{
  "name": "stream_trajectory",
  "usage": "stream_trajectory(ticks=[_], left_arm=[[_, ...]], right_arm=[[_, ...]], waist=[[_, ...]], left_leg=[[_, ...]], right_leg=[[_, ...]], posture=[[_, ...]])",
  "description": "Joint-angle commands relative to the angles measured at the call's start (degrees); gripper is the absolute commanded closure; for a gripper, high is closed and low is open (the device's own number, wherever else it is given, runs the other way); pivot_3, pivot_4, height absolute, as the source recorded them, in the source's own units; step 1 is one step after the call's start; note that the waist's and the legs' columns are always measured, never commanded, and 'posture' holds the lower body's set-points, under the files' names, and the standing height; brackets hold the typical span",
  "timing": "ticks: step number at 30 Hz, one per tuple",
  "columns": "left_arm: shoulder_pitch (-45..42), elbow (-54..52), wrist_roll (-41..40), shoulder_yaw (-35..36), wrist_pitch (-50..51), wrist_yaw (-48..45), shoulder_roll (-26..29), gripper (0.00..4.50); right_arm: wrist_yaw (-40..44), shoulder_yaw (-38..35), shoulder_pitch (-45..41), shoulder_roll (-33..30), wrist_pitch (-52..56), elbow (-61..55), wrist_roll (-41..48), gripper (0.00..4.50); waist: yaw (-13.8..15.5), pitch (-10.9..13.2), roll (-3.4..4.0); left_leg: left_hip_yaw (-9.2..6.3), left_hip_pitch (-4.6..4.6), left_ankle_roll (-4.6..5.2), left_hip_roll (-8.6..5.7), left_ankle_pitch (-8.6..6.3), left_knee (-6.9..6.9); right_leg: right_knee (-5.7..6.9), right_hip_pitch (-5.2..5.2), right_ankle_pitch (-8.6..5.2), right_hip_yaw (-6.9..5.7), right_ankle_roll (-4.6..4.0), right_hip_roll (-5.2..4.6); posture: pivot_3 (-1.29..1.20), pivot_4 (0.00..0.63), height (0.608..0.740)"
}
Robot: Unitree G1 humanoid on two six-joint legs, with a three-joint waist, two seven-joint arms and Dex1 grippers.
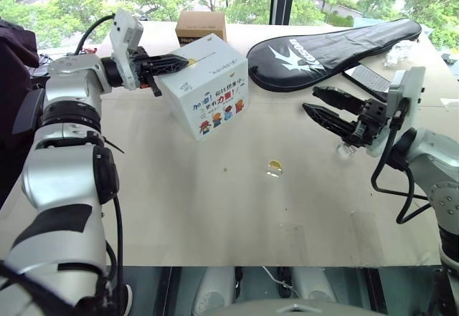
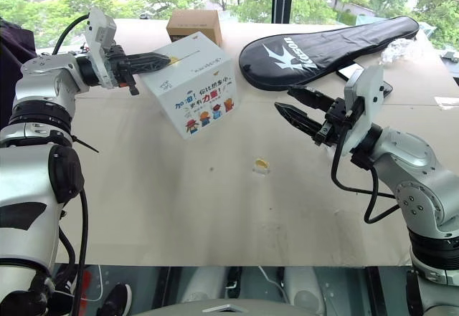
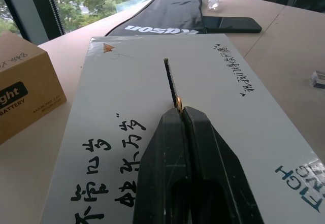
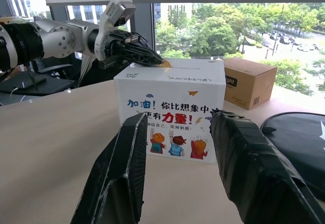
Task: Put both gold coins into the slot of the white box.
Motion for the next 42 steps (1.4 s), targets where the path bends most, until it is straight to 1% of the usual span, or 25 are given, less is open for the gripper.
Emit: stream_trajectory(ticks=[1, 3, 5, 6, 8, 9, 10, 14, 18, 20, 21, 23, 24, 25, 26, 27, 29, 31, 33, 36, 39, 42], left_arm=[[0.10, 0.53, 1.91, -0.44, -0.65, -0.13, -0.15, 4.50], [-0.04, 0.64, 1.97, -0.17, -0.79, 0.23, -0.31, 4.50], [-0.30, 0.67, 2.20, 0.16, -1.57, 1.86, -0.54, 3.95], [-0.53, 0.66, 1.83, 0.71, -1.79, 2.27, -0.72, 3.59], [-1.02, 0.16, -0.14, 2.73, -2.19, 1.50, -0.90, 2.71], [-1.17, -0.29, -1.26, 3.71, -2.07, -0.23, -0.73, 2.20], [-1.43, -0.63, -2.29, 4.71, -1.20, -1.97, -0.38, 1.82], [-2.50, -1.83, -5.24, 8.51, 0.30, -4.42, 2.36, 1.82], [-2.51, -6.31, -8.11, 9.64, 6.15, -11.93, 4.59, 1.82], [4.87, -20.43, -14.36, 6.15, 13.25, -14.19, 6.07, 1.82], [11.90, -29.46, -15.18, 3.05, 13.30, -14.49, 7.44, 1.82], [22.42, -42.02, -16.23, 0.45, 14.35, -14.51, 9.49, 1.82], [25.80, -45.88, -16.87, 0.36, 15.45, -14.51, 10.18, 1.82], [29.48, -50.91, -19.31, 1.88, 19.41, -14.02, 10.32, 1.82], [32.59, -55.24, -21.28, 3.09, 22.25, -13.08, 10.35, 1.82], [34.62, -58.27, -22.74, 4.03, 24.22, -12.08, 10.39, 1.82], [41.91, -66.85, -24.37, 5.26, 26.09, -9.28, 10.20, 1.82], [47.16, -72.88, -25.00, 5.89, 26.84, -6.70, 9.71, 1.82], [50.59, -77.16, -25.85, 6.38, 27.82, -3.98, 9.04, 1.82], [53.56, -82.30, -28.56, 7.27, 30.51, -0.42, 7.98, 1.82], [55.61, -84.55, -28.47, 6.69, 30.50, 1.15, 8.35, 1.82], [56.86, -84.59, -26.62, 5.28, 28.94, 1.39, 9.41, 1.82]], right_arm=[[-0.02, -1.15, -0.72, -0.31, -0.03, -2.33, 0.08, 2.37], [-0.08, -1.16, -0.63, -0.24, -0.06, -2.45, 0.08, 2.37], [-0.16, -1.20, -0.52, -0.20, -0.08, -2.56, 0.10, 2.21], [-0.20, -1.22, -0.49, -0.17, -0.08, -2.57, 0.12, 2.21], [-0.33, -1.25, -0.31, -0.13, -0.03, -2.64, 0.15, 2.21], [-0.39, -1.22, -0.10, -0.17, 0.00, -2.72, 0.04, 2.21], [-0.47, -1.16, 0.16, -0.20, 0.05, -2.84, -0.06, 2.21], [-0.17, 0.58, 1.94, 0.00, 0.18, -3.25, -1.36, 2.21], [1.42, 4.95, 4.07, 1.18, -0.72, -1.94, -5.08, 2.21], [3.00, 10.78, 5.51, 0.89, -3.35, 1.19, -12.25, 2.21], [3.67, 13.93, 6.01, 1.28, -5.97, 4.00, -16.60, 2.21], [4.45, 17.48, 5.98, 2.36, -9.81, 8.27, -22.14, 2.21], [4.65, 18.34, 5.75, 2.92, -10.97, 9.65, -23.66, 2.21], [5.43, 19.15, 5.44, 3.70, -11.73, 11.49, -24.58, 2.21], [6.48, 19.80, 5.37, 4.19, -12.48, 12.71, -25.35, 2.21], [7.35, 20.12, 5.37, 4.61, -13.04, 13.50, -25.90, 2.21], [8.60, 21.20, 5.51, 5.60, -13.62, 15.20, -27.16, 2.21], [9.32, 21.60, 5.52, 6.41, -14.21, 16.40, -28.29, 2.21], [9.80, 21.44, 5.46, 7.18, -14.57, 17.20, -28.92, 2.21], [10.47, 21.26, 5.45, 8.17, -14.36, 17.78, -29.39, 2.21], [10.09, 21.19, 5.26, 9.33, -13.94, 18.04, -30.29, 2.21], [9.77, 21.19, 4.91, 10.30, -13.73, 19.07, -31.60, 2.21]], waist=[[0.00, 0.00, 0.00], [0.00, -0.01, 0.00], [0.04, -0.01, 0.00], [0.08, -0.02, 0.00], [0.05, -0.02, 0.00], [0.02, -0.01, 0.00], [0.00, -0.01, -0.01], [-0.31, -0.01, -0.01], [-0.35, -0.01, -0.02], [-0.34, -0.04, -0.04], [-0.55, -0.07, 0.00], [-0.65, -0.14, 0.15], [-0.61, -0.14, 0.17], [-0.50, -0.12, 0.18], [-0.40, -0.10, 0.03], [-0.23, -0.10, 0.03], [-0.04, -0.09, 0.05], [-0.13, -0.09, 0.05], [0.02, -0.09, 0.05], [0.13, -0.09, 0.05], [0.00, -0.10, 0.05], [-0.13, -0.09, 0.05]], left_leg=[[0.00, 0.01, 0.00, 0.00, 0.00, 0.01], [0.00, 0.01, 0.00, 0.00, 0.00, 0.04], [0.00, 0.01, 0.00, 0.00, 0.00, 0.07], [-0.01, 0.01, 0.00, 0.00, 0.00, 0.09], [-0.02, 0.01, 0.00, 0.00, 0.00, 0.15], [-0.02, 0.01, 0.00, 0.00, 0.00, 0.17], [-0.01, 0.01, 0.00, 0.00, 0.00, 0.20], [0.00, -0.01, 0.00, 0.01, 0.00, 0.22], [-0.01, -0.01, 0.00, 0.06, 0.00, 0.22], [-0.02, -0.01, 0.00, 0.06, 0.00, 0.21], [-0.02, 0.00, -0.01, 0.07, 0.01, 0.23], [0.08, 0.15, -0.19, 0.05, 0.11, 0.22], [0.09, 0.18, -0.22, 0.05, 0.13, 0.21], [0.11, 0.15, -0.24, 0.05, 0.14, 0.21], [0.11, 0.11, -0.24, 0.04, 0.14, 0.24], [0.01, 0.04, -0.24, 0.12, 0.14, 0.38], [-0.03, 0.05, -0.06, 0.10, 0.03, 0.44], [-0.01, 0.15, -0.03, 0.10, 0.01, 0.47], [-0.03, 0.14, -0.02, 0.10, 0.01, 0.52], [-0.05, 0.14, -0.02, 0.10, 0.01, 0.58], [-0.03, 0.17, -0.02, 0.09, 0.01, 0.59], [-0.02, 0.21, -0.02, 0.09, 0.01, 0.59]], right_leg=[[0.01, 0.00, 0.00, 0.00, 0.00, 0.00], [0.03, 0.01, 0.00, 0.01, 0.00, 0.00], [0.05, 0.01, 0.00, 0.00, 0.00, 0.00], [0.06, 0.02, 0.00, 0.00, 0.00, 0.00], [0.10, 0.03, 0.01, -0.01, 0.00, 0.00], [0.11, 0.03, 0.01, -0.01, 0.00, 0.00], [0.12, 0.03, 0.01, -0.01, 0.00, 0.00], [0.11, 0.02, 0.01, -0.01, 0.00, 0.02], [0.12, 0.02, 0.01, -0.02, 0.00, 0.07], [0.11, 0.02, 0.01, -0.03, 0.00, 0.07], [0.10, 0.05, 0.01, 0.00, 0.00, 0.06], [0.12, 0.11, 0.01, 0.37, 0.00, -0.03], [0.08, 0.13, 0.01, 0.48, 0.00, -0.06], [0.10, 0.08, 0.02, 0.54, -0.01, -0.05], [0.19, 0.03, 0.02, 0.61, -0.01, -0.12], [0.19, 0.02, 0.02, 0.53, -0.02, -0.11], [0.26, 0.06, 0.02, 0.46, -0.02, -0.10], [0.28, 0.14, 0.02, 0.53, -0.02, -0.16], [0.28, 0.15, 0.03, 0.50, -0.02, -0.16], [0.31, 0.16, 0.03, 0.49, -0.02, -0.14], [0.35, 0.17, 0.03, 0.52, -0.02, -0.13], [0.43, 0.15, 0.03, 0.53, -0.03, -0.04]], posture=[[0.00, 0.150, 0.740], [0.00, 0.150, 0.740], [0.00, 0.150, 0.740], [0.00, 0.150, 0.740], [0.00, 0.150, 0.740], [0.00, 0.150, 0.740], [0.00, 0.150, 0.740], [0.00, 0.150, 0.740], [0.00, 0.150, 0.740], [0.00, 0.150, 0.740], [0.00, 0.150, 0.740], [0.00, 0.150, 0.740], [0.00, 0.150, 0.740], [0.00, 0.150, 0.740], [0.00, 0.150, 0.740], [0.00, 0.150, 0.740], [0.00, 0.150, 0.740], [0.00, 0.150, 0.740], [0.00, 0.150, 0.740], [0.00, 0.150, 0.740], [0.00, 0.150, 0.740], [0.00, 0.150, 0.740]])
